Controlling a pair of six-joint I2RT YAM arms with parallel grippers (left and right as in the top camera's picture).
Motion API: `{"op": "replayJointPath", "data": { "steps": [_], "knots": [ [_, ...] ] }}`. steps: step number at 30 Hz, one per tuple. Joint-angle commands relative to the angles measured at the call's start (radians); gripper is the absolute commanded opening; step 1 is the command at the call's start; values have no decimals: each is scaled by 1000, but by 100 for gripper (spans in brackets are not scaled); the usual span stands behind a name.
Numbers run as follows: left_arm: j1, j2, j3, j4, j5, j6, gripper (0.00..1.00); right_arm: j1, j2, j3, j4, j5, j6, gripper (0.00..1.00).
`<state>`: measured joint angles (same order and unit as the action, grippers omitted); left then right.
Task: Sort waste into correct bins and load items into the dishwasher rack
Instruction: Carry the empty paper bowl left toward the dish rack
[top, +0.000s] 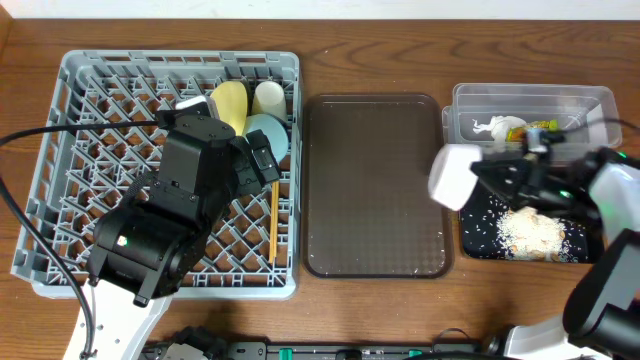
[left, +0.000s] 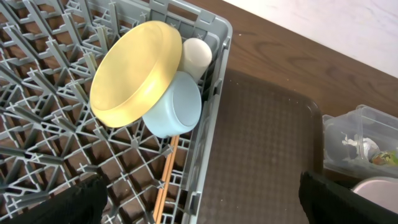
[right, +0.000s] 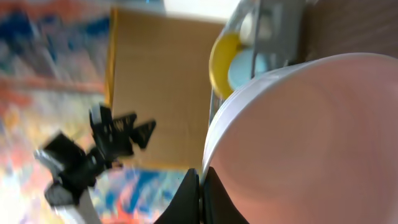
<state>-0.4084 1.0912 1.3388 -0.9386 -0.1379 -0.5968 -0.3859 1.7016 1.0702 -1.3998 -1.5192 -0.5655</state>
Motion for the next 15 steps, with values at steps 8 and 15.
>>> {"op": "replayJointPath", "data": {
  "steps": [8,15],
  "knots": [
    [4,-1,13,-3,-12,17,100,322,-9,51,172,82,-21,1],
    [4,-1,13,-3,-12,17,100,519,-9,51,517,562,509,1]
  ]
}}
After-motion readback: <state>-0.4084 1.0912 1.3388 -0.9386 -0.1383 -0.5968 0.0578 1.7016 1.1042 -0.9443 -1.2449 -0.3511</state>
